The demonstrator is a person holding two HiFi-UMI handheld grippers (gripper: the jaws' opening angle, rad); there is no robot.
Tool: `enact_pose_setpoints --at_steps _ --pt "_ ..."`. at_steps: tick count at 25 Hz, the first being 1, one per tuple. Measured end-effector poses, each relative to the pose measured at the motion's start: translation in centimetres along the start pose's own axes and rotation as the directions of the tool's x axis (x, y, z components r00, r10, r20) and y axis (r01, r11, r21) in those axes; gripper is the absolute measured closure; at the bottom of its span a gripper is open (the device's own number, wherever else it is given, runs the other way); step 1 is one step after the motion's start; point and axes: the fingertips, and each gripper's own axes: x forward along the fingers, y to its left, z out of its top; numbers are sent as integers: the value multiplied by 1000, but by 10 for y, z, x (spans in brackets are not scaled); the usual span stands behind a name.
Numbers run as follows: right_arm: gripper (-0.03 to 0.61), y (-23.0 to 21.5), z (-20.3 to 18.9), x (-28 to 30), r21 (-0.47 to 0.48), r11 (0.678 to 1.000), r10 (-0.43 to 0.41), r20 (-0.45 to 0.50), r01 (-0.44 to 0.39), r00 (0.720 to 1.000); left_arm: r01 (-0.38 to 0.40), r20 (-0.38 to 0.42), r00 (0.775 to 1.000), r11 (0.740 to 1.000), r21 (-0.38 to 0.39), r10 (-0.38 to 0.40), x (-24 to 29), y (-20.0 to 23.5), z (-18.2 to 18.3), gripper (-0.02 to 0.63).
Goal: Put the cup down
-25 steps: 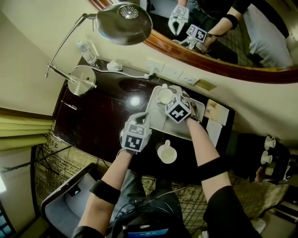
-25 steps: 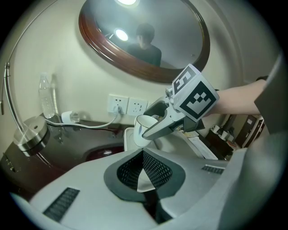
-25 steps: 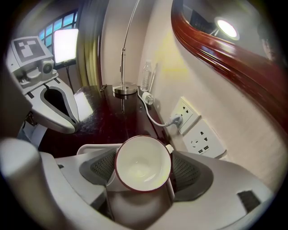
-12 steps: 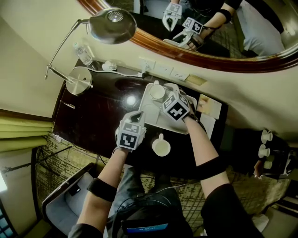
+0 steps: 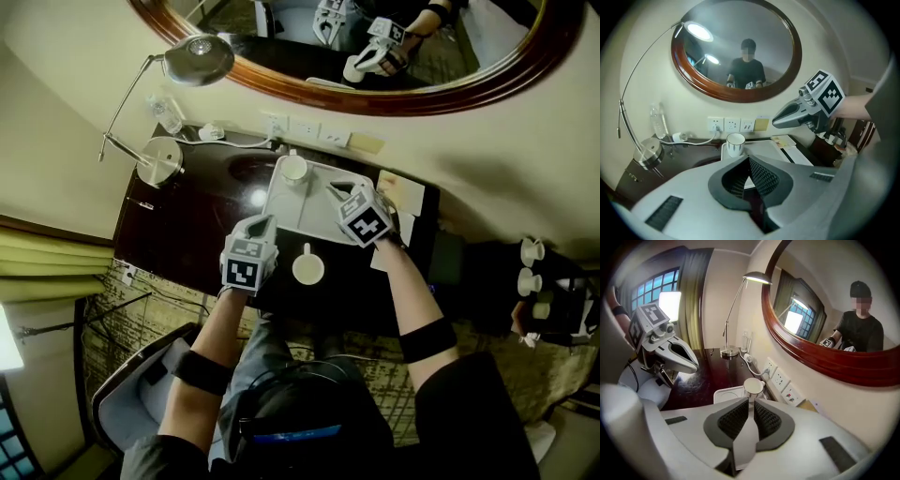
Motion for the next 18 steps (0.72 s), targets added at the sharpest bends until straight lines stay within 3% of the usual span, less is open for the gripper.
enact_pose_setpoints --at_steps 3,9,18 --pt "578 2 -14 -31 46 999 -7 25 6 1000 -15 13 1000 1000 -7 15 -15 -13 3 608" --pt "578 18 -50 -78 116 993 -10 56 3 998 -71 51 996 997 -13 71 -38 -24 -2 608" --pt "578 35 -107 -126 318 948 -23 125 -18 992 -106 64 992 994 -38 109 -63 -56 -21 608"
